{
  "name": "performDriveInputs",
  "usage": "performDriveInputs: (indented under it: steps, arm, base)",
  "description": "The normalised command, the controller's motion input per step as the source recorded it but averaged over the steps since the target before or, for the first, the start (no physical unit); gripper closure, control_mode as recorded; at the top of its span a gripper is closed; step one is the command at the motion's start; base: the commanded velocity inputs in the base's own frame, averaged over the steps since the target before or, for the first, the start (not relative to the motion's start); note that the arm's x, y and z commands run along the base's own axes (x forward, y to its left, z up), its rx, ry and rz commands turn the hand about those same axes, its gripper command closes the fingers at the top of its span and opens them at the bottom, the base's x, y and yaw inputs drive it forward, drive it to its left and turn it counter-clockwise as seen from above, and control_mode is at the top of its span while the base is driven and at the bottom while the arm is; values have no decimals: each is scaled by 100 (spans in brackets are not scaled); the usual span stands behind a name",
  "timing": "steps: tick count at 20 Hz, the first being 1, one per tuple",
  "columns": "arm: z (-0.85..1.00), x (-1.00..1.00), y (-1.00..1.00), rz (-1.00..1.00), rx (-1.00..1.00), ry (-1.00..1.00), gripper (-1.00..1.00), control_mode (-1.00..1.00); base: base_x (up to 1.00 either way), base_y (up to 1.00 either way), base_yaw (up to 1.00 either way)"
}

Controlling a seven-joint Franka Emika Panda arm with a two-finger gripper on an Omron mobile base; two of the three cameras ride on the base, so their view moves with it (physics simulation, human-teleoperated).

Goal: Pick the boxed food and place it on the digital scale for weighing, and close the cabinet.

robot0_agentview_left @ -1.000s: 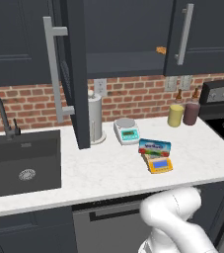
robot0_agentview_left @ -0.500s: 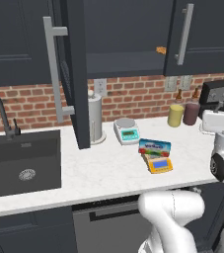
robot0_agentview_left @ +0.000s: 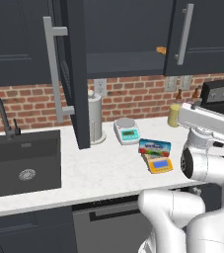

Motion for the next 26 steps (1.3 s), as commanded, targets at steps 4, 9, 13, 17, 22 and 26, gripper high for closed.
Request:
performDriveInputs:
  steps: [4, 9, 13, 17, 22, 26]
  arm:
    - [-2, 0, 58, 2, 0, 3, -100, -100]
    - [-22, -5, 49, 9, 2, 3, -100, -100]
    - [-49, -18, 92, 11, 5, 0, -100, -100]
    - [-68, -16, 98, 11, 13, 0, -100, -100]
    - [-60, -16, 99, 11, 12, 3, -100, -100]
    - [-47, -23, 96, 14, 7, 12, -100, -100]
  base:
    - [0, 0, 0]
    - [0, 0, 0]
    - [0, 0, 0]
    - [0, 0, 0]
    - [0, 0, 0]
    - [0, 0, 0]
